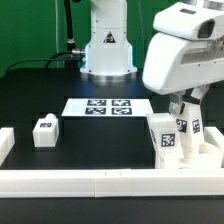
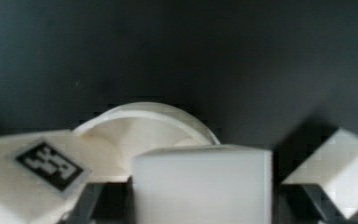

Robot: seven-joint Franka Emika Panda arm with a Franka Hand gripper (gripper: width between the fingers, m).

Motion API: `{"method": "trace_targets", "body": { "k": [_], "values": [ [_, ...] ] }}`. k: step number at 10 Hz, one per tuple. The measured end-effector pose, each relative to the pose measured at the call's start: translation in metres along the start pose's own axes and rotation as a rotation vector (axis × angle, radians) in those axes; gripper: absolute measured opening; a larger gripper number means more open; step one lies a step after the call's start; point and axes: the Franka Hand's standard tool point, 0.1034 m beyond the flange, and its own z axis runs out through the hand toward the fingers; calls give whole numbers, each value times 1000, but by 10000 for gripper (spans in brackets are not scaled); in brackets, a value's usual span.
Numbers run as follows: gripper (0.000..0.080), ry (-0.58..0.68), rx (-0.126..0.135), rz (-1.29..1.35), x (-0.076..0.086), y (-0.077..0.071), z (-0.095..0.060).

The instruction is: Assemble stool

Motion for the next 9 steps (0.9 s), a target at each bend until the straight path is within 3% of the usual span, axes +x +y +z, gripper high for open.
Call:
{"method": "trace_targets", "body": {
  "k": [1, 4, 7, 8, 9],
  "values": [
    [334, 4, 13, 83, 0, 0, 0],
    [334, 4, 19, 271, 1, -2, 0],
    [334, 21, 69, 779, 6, -11, -1],
    [334, 23, 102, 940, 9, -13, -1],
    [334, 22, 105, 964, 9, -13, -1]
  ]
}}
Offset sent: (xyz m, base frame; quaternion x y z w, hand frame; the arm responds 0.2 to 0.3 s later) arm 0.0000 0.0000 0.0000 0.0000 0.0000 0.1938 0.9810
